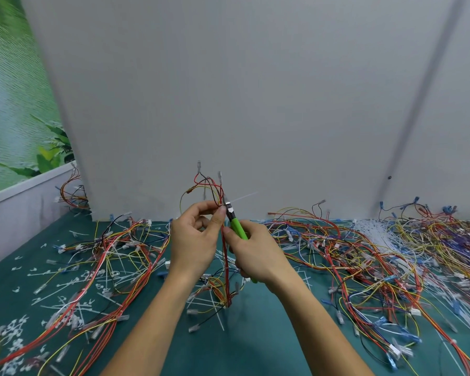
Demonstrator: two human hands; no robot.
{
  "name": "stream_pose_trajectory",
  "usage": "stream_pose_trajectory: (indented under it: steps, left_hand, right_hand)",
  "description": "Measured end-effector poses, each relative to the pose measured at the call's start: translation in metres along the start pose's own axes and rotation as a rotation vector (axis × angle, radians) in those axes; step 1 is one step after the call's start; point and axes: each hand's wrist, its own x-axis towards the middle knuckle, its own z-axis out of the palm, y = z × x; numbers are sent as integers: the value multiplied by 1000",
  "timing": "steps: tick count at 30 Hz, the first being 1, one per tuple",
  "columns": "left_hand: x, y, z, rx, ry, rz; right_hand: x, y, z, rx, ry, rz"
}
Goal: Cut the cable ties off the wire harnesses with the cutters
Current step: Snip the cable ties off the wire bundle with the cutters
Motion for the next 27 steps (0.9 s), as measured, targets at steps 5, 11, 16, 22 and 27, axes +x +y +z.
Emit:
stream_pose_trajectory:
  steps: [5, 11, 16, 22, 27]
  left_hand:
    - [-3, 1, 7, -127, 51, -73]
    - [-1, 0, 5, -139, 53, -91]
    - [-2, -2, 5, -115, 38, -68]
    - [-2, -2, 7, -109, 50, -53]
    - [-2, -2, 6, -102, 42, -54]
  right_hand:
    - [0, 0, 1, 82, -41, 22]
    - [-3, -5, 0, 109, -116, 61]
    - [-3, -5, -1, 65, -146, 73]
    - [0, -1, -1, -10, -62, 33]
    - [0, 0, -3, -10, -67, 33]
